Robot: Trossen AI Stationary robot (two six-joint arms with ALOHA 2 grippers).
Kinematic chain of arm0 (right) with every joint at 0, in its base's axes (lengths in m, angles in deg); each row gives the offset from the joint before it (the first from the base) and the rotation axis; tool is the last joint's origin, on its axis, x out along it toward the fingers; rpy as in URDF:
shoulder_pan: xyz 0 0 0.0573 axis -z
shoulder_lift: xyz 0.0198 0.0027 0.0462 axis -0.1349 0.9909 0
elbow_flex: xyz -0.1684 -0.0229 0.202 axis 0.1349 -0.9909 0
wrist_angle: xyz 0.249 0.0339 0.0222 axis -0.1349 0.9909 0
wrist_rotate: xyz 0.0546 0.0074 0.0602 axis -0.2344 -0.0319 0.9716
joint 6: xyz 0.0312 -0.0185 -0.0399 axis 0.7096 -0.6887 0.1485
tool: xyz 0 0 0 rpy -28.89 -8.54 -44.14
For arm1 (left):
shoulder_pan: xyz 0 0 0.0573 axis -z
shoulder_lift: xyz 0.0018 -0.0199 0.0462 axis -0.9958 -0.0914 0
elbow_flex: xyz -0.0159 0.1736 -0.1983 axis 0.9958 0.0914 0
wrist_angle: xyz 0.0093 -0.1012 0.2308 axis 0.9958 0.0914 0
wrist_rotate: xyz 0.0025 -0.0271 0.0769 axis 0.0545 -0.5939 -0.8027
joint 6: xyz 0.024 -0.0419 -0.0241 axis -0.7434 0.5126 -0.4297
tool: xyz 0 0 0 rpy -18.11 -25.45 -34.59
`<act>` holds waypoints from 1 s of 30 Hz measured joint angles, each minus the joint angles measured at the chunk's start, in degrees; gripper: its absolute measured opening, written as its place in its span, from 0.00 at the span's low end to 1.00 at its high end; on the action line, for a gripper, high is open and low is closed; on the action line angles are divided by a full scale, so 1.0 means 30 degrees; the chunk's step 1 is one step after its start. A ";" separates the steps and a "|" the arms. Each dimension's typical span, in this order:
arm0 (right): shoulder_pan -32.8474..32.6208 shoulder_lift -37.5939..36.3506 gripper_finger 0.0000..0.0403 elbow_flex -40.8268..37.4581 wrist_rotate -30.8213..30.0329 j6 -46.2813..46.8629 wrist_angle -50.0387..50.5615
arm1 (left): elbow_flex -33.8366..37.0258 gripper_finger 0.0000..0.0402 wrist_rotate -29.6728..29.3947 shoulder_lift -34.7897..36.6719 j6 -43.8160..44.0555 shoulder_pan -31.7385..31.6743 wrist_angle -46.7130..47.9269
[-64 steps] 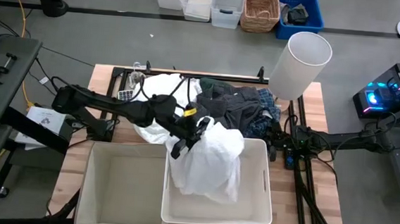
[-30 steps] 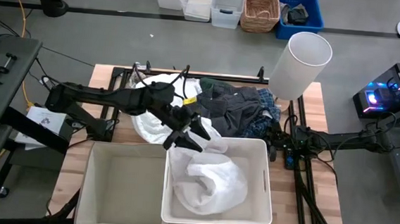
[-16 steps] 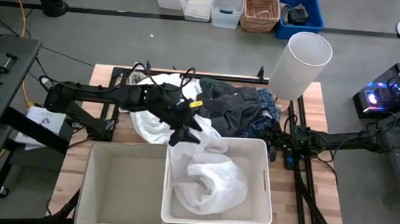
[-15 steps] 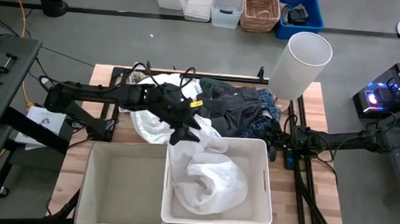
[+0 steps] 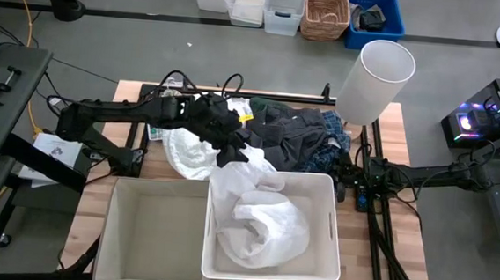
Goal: Sort clothes
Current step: Put the white polo shirt into the white laundry organizer
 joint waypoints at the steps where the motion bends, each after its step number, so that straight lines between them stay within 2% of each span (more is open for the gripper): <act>1: 0.0000 0.0004 0.00 0.0000 0.0003 0.0000 0.0000 | 0.0000 0.69 0.0003 0.0000 0.0000 -0.0014 0.0012; 7: 0.0006 -0.0004 0.00 0.0000 0.0001 0.0000 0.0000 | 0.0000 0.69 0.0007 0.0000 0.0000 -0.0010 0.0186; 23: 0.0004 0.0004 0.00 0.0000 0.0004 0.0000 0.0000 | 0.0036 0.69 -0.0073 0.0103 -0.1655 -0.0587 0.3255; 27: 0.0000 -0.0004 0.00 -0.0007 0.0007 0.0000 0.0030 | 0.0321 0.69 -0.0080 0.1009 -0.2000 -0.1171 0.3300; 30: 0.0000 0.0004 0.00 -0.0003 0.0005 0.0000 0.0083 | 0.1844 0.69 -0.0065 0.2544 -0.1535 -0.1714 0.2128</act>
